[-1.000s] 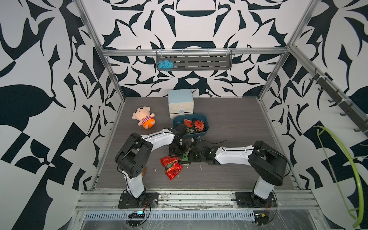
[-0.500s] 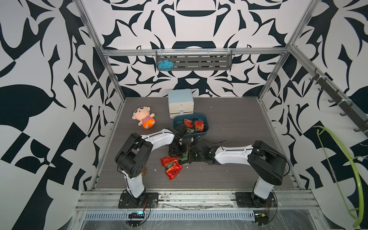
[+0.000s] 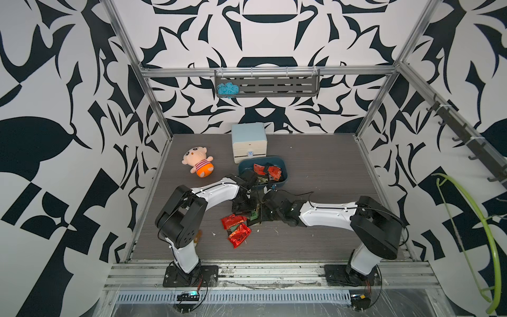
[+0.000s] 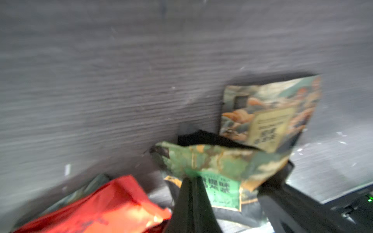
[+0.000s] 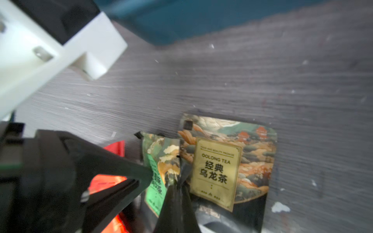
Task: Put the tea bags into the storage box
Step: Pick up the tea bag from the center of the board, then place the tea bag in the storage box.
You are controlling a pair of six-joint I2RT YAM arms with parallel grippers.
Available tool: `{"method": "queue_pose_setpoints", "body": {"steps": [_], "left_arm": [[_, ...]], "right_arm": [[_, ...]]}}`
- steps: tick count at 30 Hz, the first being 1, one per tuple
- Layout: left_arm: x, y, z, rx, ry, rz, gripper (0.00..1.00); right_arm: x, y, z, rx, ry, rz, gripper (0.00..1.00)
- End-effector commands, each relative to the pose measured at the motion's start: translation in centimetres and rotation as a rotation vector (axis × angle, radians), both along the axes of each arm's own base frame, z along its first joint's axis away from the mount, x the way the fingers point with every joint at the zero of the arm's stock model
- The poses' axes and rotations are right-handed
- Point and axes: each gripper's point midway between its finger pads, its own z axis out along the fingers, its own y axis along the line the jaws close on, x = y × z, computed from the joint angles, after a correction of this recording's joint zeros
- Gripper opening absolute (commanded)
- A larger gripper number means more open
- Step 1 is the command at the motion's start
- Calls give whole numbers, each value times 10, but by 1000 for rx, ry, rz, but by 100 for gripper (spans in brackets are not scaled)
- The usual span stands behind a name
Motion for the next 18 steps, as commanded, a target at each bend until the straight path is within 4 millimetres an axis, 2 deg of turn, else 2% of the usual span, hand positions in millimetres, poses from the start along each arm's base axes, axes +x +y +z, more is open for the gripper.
{"method": "queue_pose_setpoints", "body": {"steps": [1, 4, 10, 15, 17, 18], "left_arm": [[12, 1, 25, -20, -132, -8, 16], [17, 1, 43, -25, -231, -20, 28], [25, 15, 74, 10, -407, -6, 43], [34, 39, 97, 105, -511, 38, 71], [36, 47, 107, 122, -548, 57, 90], [37, 50, 112, 130, -564, 64, 95]], "right_arm": [[3, 0, 24, 15, -69, 7, 0], [3, -7, 26, -8, -83, 3, 0], [3, -19, 36, -19, -118, -15, 0], [2, -27, 50, -11, -145, -23, 0], [1, -31, 54, -18, -160, -22, 0], [2, -32, 57, -18, -166, -23, 0]]}}
